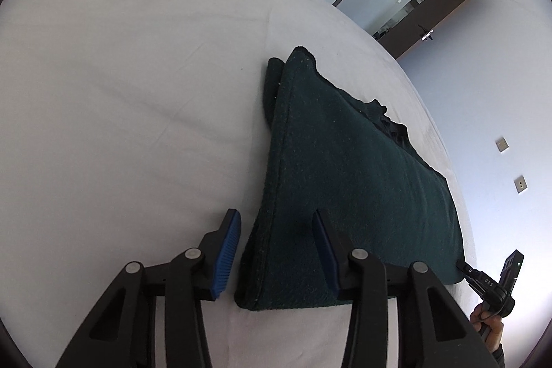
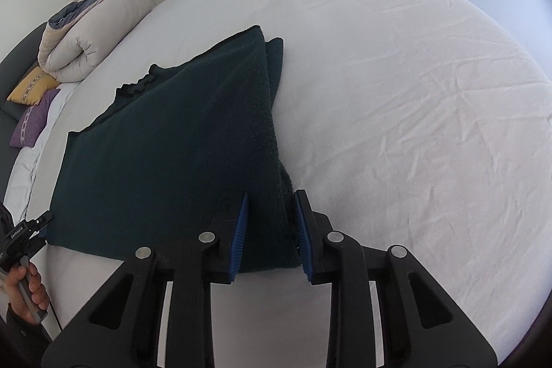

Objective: Fold small clothes

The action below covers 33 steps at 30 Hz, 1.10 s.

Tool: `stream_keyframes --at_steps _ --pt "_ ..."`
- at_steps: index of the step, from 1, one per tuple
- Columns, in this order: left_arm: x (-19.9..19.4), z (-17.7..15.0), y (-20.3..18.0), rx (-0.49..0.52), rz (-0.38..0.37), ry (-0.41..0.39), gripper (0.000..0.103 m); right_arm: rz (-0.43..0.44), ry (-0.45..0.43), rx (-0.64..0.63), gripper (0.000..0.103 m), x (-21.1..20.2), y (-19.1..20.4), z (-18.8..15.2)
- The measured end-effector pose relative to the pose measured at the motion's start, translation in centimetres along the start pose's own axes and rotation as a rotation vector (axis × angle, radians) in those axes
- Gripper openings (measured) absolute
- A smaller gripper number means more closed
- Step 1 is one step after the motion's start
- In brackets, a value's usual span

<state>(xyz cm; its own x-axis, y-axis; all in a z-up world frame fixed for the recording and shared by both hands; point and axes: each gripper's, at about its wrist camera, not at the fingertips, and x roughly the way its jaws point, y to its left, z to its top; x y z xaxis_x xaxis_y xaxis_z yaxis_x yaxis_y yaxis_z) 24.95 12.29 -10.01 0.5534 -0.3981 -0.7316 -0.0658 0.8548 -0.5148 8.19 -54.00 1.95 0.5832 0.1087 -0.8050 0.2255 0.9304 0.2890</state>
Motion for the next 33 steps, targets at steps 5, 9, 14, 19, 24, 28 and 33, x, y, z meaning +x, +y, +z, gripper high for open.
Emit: stream_keyframes --at_steps 5,9,14,19,24,28,33 --pt "0.0 0.3 0.3 -0.01 0.02 -0.014 0.044 0.0 0.009 -0.01 0.025 -0.5 -0.3 -0.1" --pt "0.1 0.0 -0.2 0.025 0.043 -0.005 0.03 0.015 0.0 -0.003 0.025 -1.0 -0.6 -0.2" --pt "0.1 -0.3 -1.3 0.087 0.081 0.0 0.012 -0.017 -0.01 -0.069 0.016 -1.3 0.1 -0.3" --pt "-0.3 -0.5 -2.4 0.154 0.133 -0.01 0.009 -0.038 -0.012 -0.093 0.007 -1.9 0.3 -0.3" --pt "-1.4 -0.8 -2.3 0.153 0.125 -0.027 0.009 -0.013 -0.033 -0.072 0.006 -3.3 0.1 -0.6" --pt "-1.7 -1.3 -2.1 0.155 0.128 -0.027 0.008 0.001 -0.029 -0.061 0.006 -3.9 -0.3 -0.8" --pt "-1.9 -2.3 -1.2 0.127 0.125 -0.026 0.005 -0.001 -0.006 -0.039 0.005 -3.7 -1.2 -2.0"
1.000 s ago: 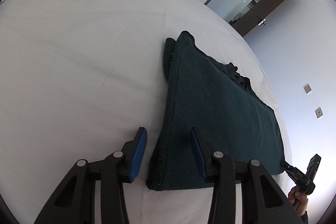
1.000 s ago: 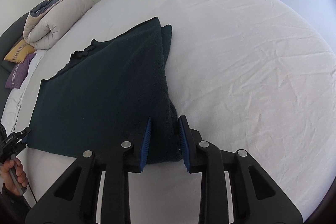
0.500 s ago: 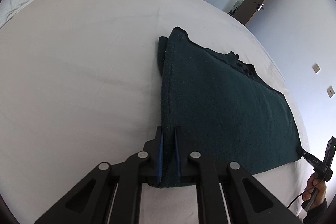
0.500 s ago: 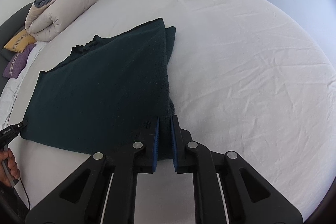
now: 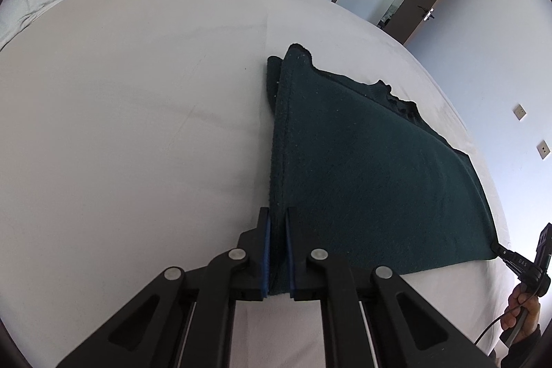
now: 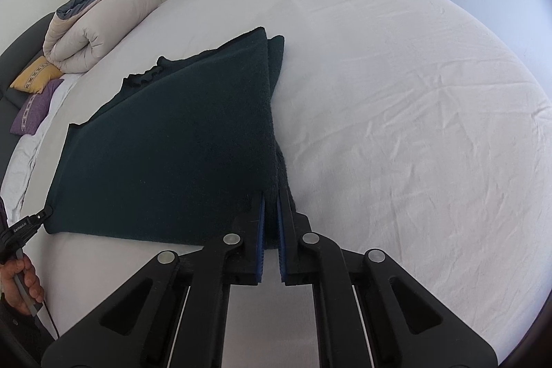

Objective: Fold small clothes

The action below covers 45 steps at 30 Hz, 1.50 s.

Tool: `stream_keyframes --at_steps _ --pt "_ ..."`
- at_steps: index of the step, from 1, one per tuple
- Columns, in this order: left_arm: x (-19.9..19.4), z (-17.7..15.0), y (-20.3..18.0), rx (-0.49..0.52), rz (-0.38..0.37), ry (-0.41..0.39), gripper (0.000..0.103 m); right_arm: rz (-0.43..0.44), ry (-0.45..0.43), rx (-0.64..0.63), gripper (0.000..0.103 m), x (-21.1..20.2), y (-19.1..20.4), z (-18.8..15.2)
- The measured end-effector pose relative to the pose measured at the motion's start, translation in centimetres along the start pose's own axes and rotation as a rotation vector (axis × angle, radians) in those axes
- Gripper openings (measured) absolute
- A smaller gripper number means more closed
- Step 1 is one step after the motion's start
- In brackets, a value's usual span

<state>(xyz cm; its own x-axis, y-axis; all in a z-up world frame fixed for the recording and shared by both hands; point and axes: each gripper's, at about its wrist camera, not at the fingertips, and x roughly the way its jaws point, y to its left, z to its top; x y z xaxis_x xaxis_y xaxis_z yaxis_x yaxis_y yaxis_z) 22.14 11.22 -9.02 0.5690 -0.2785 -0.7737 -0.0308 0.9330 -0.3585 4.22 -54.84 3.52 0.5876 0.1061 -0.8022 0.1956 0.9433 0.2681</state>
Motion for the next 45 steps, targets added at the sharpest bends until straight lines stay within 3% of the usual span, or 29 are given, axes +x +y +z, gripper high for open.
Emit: stream_keyframes --at_steps 8,13,22,26,27,29,30,31,33,36,39,45 --pt "0.4 -0.7 0.6 0.007 0.016 0.01 0.006 0.003 0.016 0.042 0.005 1.6 -1.5 -0.5" --pt "0.9 -0.9 1.0 -0.003 0.019 0.006 0.006 -0.024 0.028 -0.033 0.006 1.9 -0.8 -0.7" --pt "0.7 -1.3 0.7 0.021 0.039 -0.001 0.007 -0.025 0.007 -0.004 0.006 1.6 -1.0 -1.5" --pt "0.7 -1.3 1.0 0.008 0.021 0.001 0.012 -0.011 0.002 -0.005 0.011 1.6 -1.3 -1.5" --pt "0.4 -1.2 1.1 0.0 0.007 0.001 0.017 -0.014 0.007 0.004 0.019 1.4 -1.4 -1.5" --pt "-0.4 -1.0 1.0 -0.007 0.03 0.003 0.047 0.007 0.014 0.048 0.026 0.7 -2.0 -1.5" --pt "-1.2 -0.8 1.0 -0.013 0.056 -0.011 0.053 0.006 0.008 0.075 0.032 0.1 -2.4 -1.6" --pt "-2.2 -0.7 0.9 -0.018 0.072 -0.041 0.057 0.003 -0.009 0.102 0.046 -0.7 -2.8 -1.7" --pt "-4.0 0.0 0.3 -0.003 0.09 -0.097 0.057 0.008 -0.078 0.152 0.052 -2.7 -3.5 -1.7" --pt "-4.9 1.8 -2.3 0.076 0.081 -0.143 0.057 0.085 -0.146 0.177 0.052 -4.8 -3.1 -0.4" --pt "-3.4 4.0 -5.5 0.156 0.077 -0.162 0.058 0.206 -0.147 0.148 0.052 -4.3 -0.1 2.4" --pt "3.9 8.5 -10.0 0.221 0.103 -0.121 0.06 0.429 -0.044 0.095 0.052 2.7 9.0 8.5"
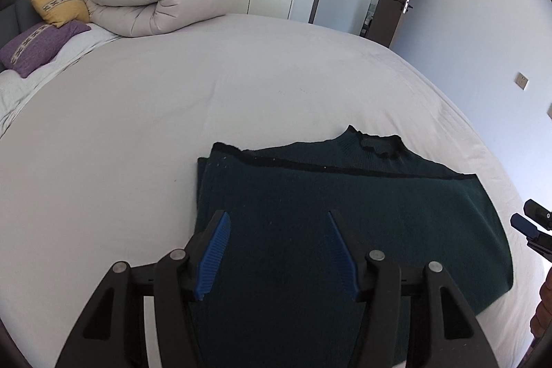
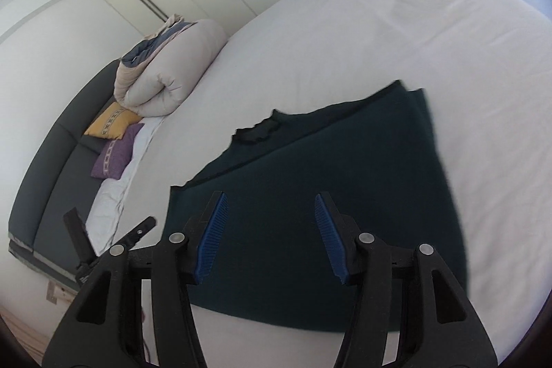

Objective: Fold small clothes

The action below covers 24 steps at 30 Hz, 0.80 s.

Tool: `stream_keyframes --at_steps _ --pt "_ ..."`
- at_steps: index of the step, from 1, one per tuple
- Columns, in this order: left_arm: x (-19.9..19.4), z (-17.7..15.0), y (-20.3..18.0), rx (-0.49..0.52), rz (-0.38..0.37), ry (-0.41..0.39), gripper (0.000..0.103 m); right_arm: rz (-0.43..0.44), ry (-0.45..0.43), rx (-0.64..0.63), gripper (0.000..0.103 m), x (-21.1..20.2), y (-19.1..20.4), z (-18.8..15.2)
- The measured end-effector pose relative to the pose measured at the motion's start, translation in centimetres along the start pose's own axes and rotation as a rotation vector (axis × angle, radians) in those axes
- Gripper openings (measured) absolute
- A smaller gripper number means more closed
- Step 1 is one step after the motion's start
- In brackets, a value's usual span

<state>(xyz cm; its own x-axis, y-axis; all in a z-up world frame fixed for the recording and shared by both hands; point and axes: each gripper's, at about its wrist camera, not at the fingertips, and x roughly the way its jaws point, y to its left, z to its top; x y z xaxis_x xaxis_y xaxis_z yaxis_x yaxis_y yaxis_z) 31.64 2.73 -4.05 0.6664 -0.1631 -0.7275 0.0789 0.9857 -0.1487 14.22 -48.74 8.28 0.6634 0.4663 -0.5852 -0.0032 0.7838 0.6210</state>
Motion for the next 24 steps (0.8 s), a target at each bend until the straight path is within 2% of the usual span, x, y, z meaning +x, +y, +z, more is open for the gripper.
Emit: stream_keyframes --at_steps 4,6,8,10,14,17,19,20,23,24 --pt "5.1 1.2 -0.7 0.019 0.058 0.05 0.06 0.129 0.12 0.036 0.052 8.5 2.5 0.8" --pt "7.7 0.5 0.0 0.0 0.059 0.114 0.062 0.132 0.168 0.056 0.051 12.6 2.8 0.6" --pt "8.3 -0.2 0.5 0.003 0.048 0.071 0.067 0.113 0.202 0.082 0.048 15.6 2.0 0.7" --pt "8.3 -0.2 0.8 -0.003 0.035 0.069 0.067 0.09 0.168 0.129 0.026 16.6 -0.1 1.2" --pt "8.7 -0.3 1.2 -0.003 0.016 0.06 0.069 0.121 0.055 0.291 0.017 14.6 -5.5 3.3" --pt "8.7 -0.4 0.9 0.003 0.022 0.049 0.07 0.048 -0.069 0.362 0.015 11.5 -9.8 4.3" --pt "8.7 -0.5 0.8 0.013 0.029 0.043 0.07 0.011 -0.119 0.406 0.006 9.6 -12.2 4.2" --pt "8.8 -0.6 0.8 0.015 0.029 0.042 0.07 -0.013 -0.143 0.412 0.006 8.6 -13.0 4.0" --pt "8.9 -0.6 0.8 0.013 0.027 0.04 0.07 -0.097 -0.175 0.422 0.008 6.1 -13.4 3.1" --pt "8.9 -0.6 0.7 0.013 0.027 0.038 0.07 -0.11 -0.178 0.421 0.011 5.4 -13.0 2.8"
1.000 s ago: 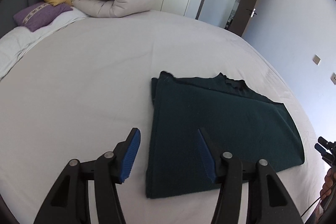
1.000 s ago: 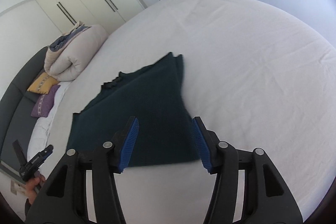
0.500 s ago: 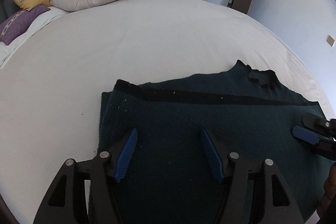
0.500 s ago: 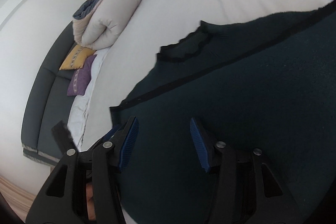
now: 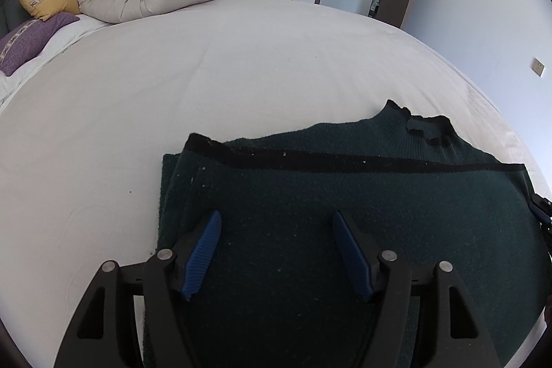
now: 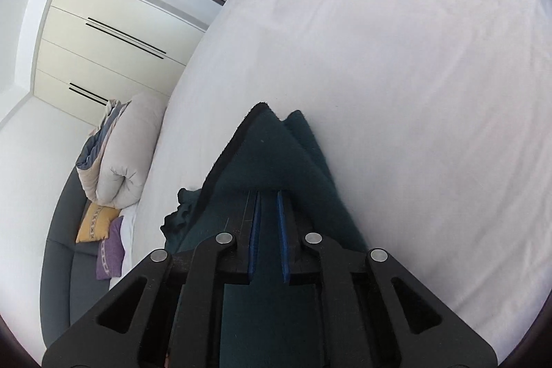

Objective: Fold small clothes

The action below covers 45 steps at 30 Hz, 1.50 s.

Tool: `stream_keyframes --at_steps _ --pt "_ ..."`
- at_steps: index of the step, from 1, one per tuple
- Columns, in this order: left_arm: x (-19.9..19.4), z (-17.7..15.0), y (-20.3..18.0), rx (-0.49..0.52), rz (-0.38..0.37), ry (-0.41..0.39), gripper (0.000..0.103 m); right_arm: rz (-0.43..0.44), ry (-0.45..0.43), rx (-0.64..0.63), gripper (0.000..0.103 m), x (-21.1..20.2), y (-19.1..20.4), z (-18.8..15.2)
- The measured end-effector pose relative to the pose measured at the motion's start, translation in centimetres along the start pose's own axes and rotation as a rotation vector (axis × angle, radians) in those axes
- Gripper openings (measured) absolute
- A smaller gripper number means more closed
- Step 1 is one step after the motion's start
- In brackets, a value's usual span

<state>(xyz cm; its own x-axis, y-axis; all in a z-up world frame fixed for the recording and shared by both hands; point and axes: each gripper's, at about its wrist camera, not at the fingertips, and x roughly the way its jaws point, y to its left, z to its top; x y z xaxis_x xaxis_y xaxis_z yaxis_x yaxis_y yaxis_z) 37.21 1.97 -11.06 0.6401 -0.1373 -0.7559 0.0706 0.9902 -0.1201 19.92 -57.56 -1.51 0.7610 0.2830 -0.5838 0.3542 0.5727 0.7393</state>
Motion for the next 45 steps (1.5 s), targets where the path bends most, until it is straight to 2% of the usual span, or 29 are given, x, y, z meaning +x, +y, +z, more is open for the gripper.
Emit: stream_keyframes --at_steps 1,3,5,9,10,12,14,17,22,26,30,31,33,35,36,38,40,43,45 --pt "0.0 -0.1 0.0 0.0 0.001 -0.003 0.07 0.002 0.002 -0.007 0.011 -0.6 0.5 -0.6" --pt "0.0 -0.1 -0.1 0.001 0.003 -0.006 0.07 0.062 0.052 -0.047 0.011 -1.3 2.4 -2.4" --pt "0.0 -0.1 -0.1 0.001 0.003 -0.007 0.07 0.138 0.154 -0.14 0.011 -0.9 5.5 -5.3" --pt "-0.1 -0.3 -0.1 0.003 0.006 -0.01 0.07 0.21 0.338 -0.34 0.011 1.3 10.6 -11.9" --pt "-0.1 -0.3 -0.2 0.005 0.008 -0.011 0.07 0.22 0.379 -0.353 0.011 2.3 10.9 -12.9" --pt "-0.2 -0.4 -0.1 0.005 0.007 -0.012 0.07 0.164 0.409 -0.337 0.011 3.7 9.9 -13.8" --pt "-0.2 -0.4 0.0 0.003 0.004 -0.013 0.07 0.108 0.399 -0.278 0.011 4.1 7.2 -13.5" --pt "-0.2 -0.4 0.1 0.004 0.003 -0.018 0.07 0.155 0.331 -0.182 0.011 2.8 4.2 -11.9" --pt "-0.1 -0.5 0.2 0.002 0.0 -0.022 0.07 0.115 0.177 -0.123 0.011 -1.6 0.1 -9.1" --pt "-0.1 -0.5 0.2 0.002 0.001 -0.022 0.07 0.037 0.082 -0.155 0.011 -5.1 -1.0 -8.6" --pt "-0.5 -0.1 0.7 -0.025 -0.025 -0.007 0.071 -0.016 0.062 -0.217 0.033 -7.8 -0.6 -10.0" --pt "-0.8 0.1 1.0 -0.036 -0.04 0.004 0.071 -0.02 0.055 -0.233 0.048 -8.7 -0.4 -10.4" --pt "-2.2 0.0 1.8 -0.066 -0.052 0.027 0.072 -0.008 0.017 -0.263 0.062 -10.7 0.2 -11.1" --pt "-4.6 -0.8 2.9 -0.121 -0.055 0.007 0.073 0.009 -0.015 -0.312 0.063 -13.2 0.5 -11.3" --pt "-5.9 -1.3 3.6 -0.151 -0.052 -0.011 0.075 0.013 -0.02 -0.332 0.063 -15.0 0.2 -11.2" --pt "-8.7 -2.7 5.0 -0.212 -0.034 -0.049 0.09 0.039 -0.013 -0.348 0.063 -16.4 0.3 -11.3" --pt "-10.6 -3.8 6.7 -0.273 -0.046 -0.059 0.092 0.074 0.007 -0.343 0.063 -17.2 0.4 -11.8" --pt "-10.8 -5.3 8.7 -0.346 -0.088 0.018 0.09 0.109 0.043 -0.33 0.063 -17.5 0.7 -12.8" --pt "-10.1 -6.0 9.4 -0.353 -0.101 0.069 0.088 0.125 0.071 -0.331 0.063 -17.7 1.3 -13.8"
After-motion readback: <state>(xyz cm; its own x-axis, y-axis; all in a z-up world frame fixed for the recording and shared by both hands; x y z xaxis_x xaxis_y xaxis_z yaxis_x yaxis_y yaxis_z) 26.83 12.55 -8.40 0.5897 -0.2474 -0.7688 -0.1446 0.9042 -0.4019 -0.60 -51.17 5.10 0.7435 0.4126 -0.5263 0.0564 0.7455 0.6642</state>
